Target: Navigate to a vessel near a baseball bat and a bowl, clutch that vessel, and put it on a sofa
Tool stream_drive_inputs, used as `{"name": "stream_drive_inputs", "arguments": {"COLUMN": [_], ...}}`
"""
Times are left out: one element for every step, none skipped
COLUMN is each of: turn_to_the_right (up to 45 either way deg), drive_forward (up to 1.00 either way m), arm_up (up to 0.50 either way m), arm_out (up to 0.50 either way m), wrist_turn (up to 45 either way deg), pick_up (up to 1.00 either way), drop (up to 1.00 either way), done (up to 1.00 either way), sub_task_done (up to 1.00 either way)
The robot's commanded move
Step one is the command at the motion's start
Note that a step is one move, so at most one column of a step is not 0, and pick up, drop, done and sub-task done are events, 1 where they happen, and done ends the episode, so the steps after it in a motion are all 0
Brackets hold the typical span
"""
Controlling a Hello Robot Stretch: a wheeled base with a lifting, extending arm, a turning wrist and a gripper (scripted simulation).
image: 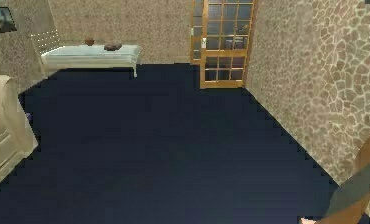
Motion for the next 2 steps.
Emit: {"name": "stream_drive_inputs", "arguments": {"turn_to_the_right": [0.0,0.0], "drive_forward": [1.0,1.0], "arm_up": [0.0,0.0], "arm_out": [0.0,0.0], "wrist_turn": [0.0,0.0], "pick_up": [0.0,0.0], "drop": [0.0,0.0], "done": [0.0,0.0], "sub_task_done": [0.0,0.0]}}
